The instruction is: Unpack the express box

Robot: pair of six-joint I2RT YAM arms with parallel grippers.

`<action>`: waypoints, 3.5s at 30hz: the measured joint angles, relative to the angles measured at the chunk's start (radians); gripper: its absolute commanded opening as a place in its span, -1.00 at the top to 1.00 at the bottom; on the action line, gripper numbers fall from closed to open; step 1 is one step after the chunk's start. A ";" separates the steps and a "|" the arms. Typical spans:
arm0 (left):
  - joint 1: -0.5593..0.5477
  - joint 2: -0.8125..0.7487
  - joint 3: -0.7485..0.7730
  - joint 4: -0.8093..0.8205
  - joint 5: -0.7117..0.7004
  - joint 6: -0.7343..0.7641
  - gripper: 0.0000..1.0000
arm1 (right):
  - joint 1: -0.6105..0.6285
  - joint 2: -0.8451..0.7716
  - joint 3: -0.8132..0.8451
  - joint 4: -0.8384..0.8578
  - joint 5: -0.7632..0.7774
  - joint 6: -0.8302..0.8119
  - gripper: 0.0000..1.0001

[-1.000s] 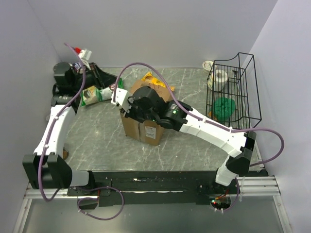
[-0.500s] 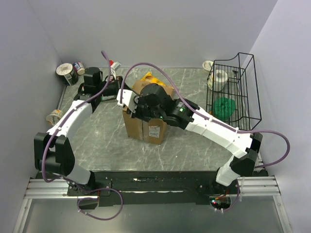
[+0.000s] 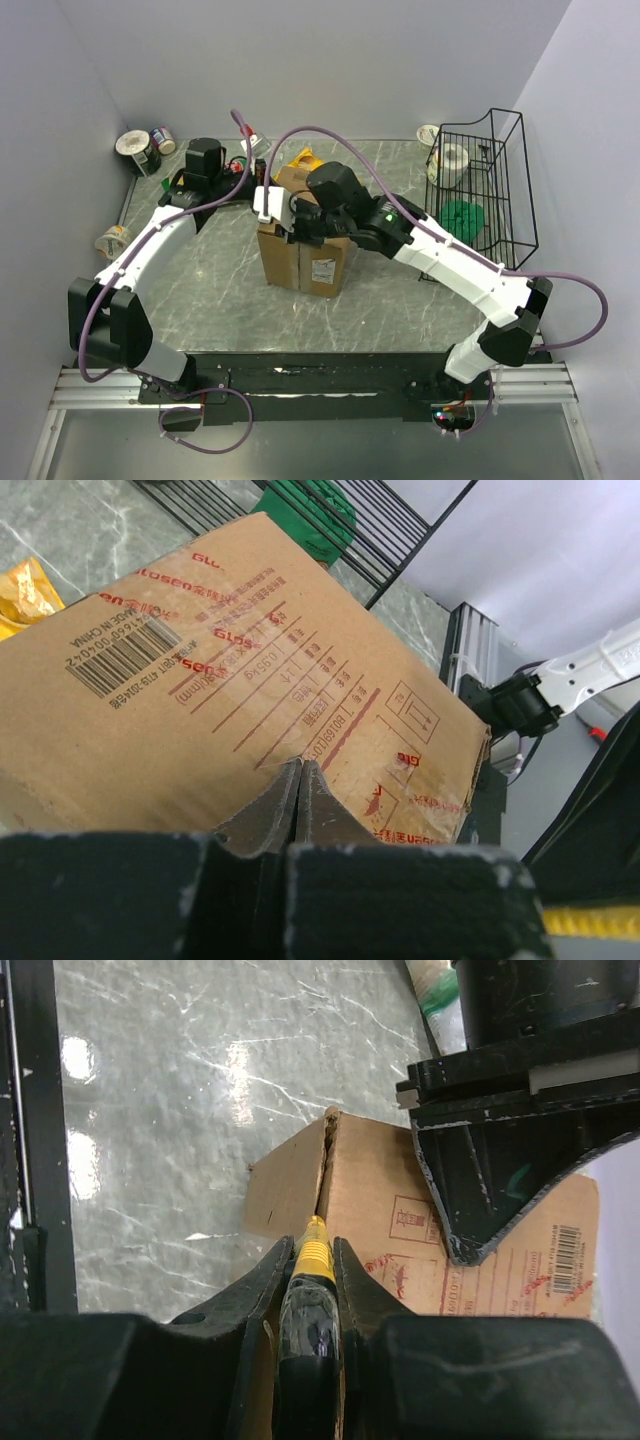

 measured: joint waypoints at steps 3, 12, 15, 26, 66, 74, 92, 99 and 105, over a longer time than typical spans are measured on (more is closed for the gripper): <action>-0.003 0.000 0.000 -0.001 0.001 0.027 0.98 | -0.015 -0.010 0.000 -0.013 -0.028 -0.026 1.00; -0.011 0.021 0.025 -0.011 0.007 0.074 0.98 | -0.067 -0.018 0.000 -0.041 -0.105 -0.074 1.00; -0.016 0.032 0.036 -0.014 0.010 0.087 0.98 | -0.087 -0.024 -0.005 -0.051 -0.130 -0.089 1.00; -0.029 0.035 0.040 -0.019 0.012 0.139 0.98 | -0.114 -0.016 0.042 -0.131 -0.174 -0.154 1.00; -0.055 0.043 0.048 -0.016 0.001 0.230 0.98 | -0.207 -0.061 0.076 -0.314 -0.170 -0.340 1.00; -0.069 0.067 0.082 -0.052 0.007 0.255 0.98 | -0.270 -0.169 -0.084 -0.232 -0.232 -0.444 1.00; -0.085 0.093 0.127 -0.108 0.009 0.350 0.98 | -0.452 -0.066 0.087 -0.435 -0.367 -0.676 1.00; -0.085 0.115 0.188 -0.195 0.008 0.366 0.77 | -0.507 -0.060 0.084 -0.496 -0.357 -0.785 1.00; -0.088 0.165 0.322 -0.364 0.005 0.387 0.42 | -0.469 -0.066 0.056 -0.506 -0.357 -0.770 1.00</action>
